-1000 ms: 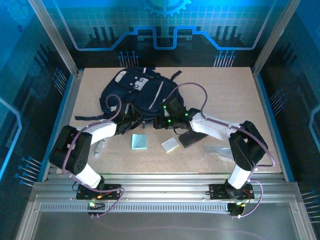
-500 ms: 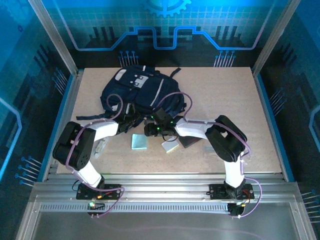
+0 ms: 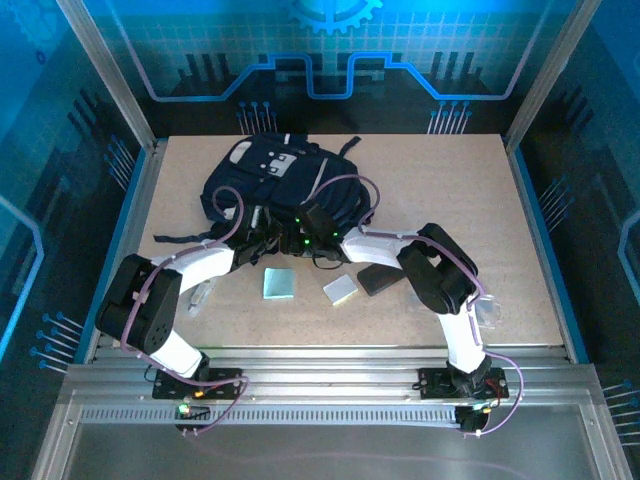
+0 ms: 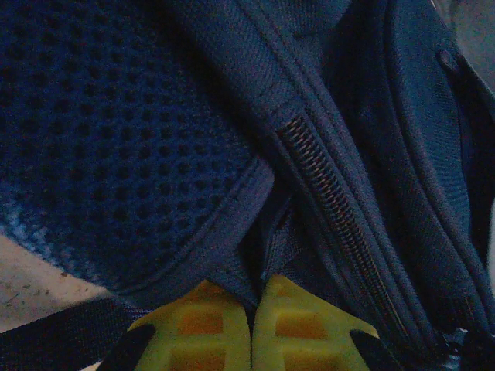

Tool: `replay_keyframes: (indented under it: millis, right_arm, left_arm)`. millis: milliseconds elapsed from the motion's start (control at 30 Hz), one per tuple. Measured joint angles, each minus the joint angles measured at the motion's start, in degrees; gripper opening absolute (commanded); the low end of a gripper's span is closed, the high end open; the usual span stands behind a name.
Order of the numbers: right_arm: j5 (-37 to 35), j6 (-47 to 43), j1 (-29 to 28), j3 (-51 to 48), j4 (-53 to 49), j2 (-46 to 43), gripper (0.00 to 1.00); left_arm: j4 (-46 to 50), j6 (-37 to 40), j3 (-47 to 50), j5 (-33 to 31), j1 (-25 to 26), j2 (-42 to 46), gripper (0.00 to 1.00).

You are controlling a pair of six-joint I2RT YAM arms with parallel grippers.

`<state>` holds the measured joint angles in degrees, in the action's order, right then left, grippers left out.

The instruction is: Pack the student bag

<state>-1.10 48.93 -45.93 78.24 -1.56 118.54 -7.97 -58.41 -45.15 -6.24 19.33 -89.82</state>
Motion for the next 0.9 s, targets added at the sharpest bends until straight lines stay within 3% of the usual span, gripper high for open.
replay_keyframes:
  millis: [100,133,467,900]
  right_arm:
    - [0.4,0.3,0.2,0.6,0.4,0.8,0.02]
    - [0.7,0.4,0.3,0.6,0.6,0.8,0.00]
    - [5.0,-6.6,1.7,-2.5,0.2,-1.2,0.00]
    - [3.1,-30.0,11.1,-4.5,-20.9,-9.6,0.00]
  left_arm:
    - [0.0,0.0,0.0,0.0,0.2,0.0,0.00]
    - [0.0,0.0,0.0,0.0,0.3,0.0,0.00]
    - [1.4,3.1,-0.3,-0.5,0.5,0.2,0.00]
    - [5.1,11.0,-2.5,3.1,-1.2,0.2,0.00]
